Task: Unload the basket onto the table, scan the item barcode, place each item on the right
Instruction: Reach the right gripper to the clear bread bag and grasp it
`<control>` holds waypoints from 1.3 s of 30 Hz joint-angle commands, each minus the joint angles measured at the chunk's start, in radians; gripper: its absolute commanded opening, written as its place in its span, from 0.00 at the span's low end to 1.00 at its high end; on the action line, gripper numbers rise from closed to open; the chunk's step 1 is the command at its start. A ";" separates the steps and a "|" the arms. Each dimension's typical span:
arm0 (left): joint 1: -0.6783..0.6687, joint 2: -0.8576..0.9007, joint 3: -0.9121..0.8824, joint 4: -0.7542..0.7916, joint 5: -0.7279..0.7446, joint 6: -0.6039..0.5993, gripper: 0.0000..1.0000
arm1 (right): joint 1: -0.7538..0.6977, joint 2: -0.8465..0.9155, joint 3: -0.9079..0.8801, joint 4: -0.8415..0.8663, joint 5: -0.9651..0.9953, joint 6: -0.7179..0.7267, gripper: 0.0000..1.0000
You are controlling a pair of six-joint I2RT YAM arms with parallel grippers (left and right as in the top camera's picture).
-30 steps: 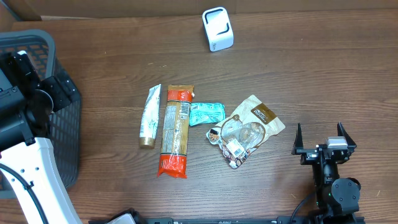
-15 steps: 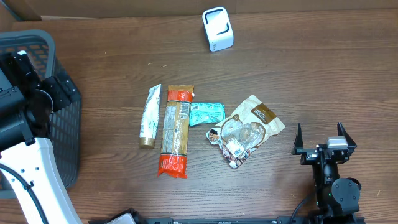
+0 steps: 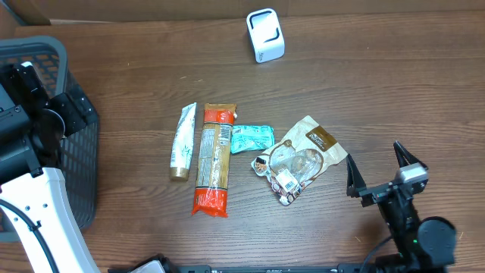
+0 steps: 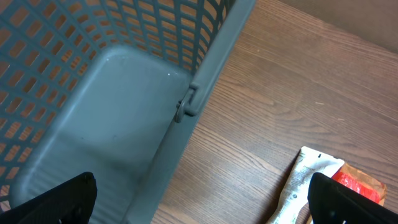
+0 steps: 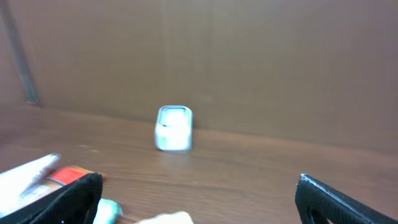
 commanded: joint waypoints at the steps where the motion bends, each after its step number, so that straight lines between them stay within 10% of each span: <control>1: 0.003 0.005 -0.006 0.000 0.012 0.027 1.00 | 0.004 0.097 0.171 -0.074 -0.151 0.035 1.00; 19: 0.003 0.005 -0.006 0.000 0.012 0.027 1.00 | 0.004 0.677 0.573 -0.372 -0.805 0.112 1.00; 39: 0.003 0.005 -0.006 0.000 0.012 0.027 1.00 | 0.308 1.375 0.764 -0.372 -0.526 0.382 1.00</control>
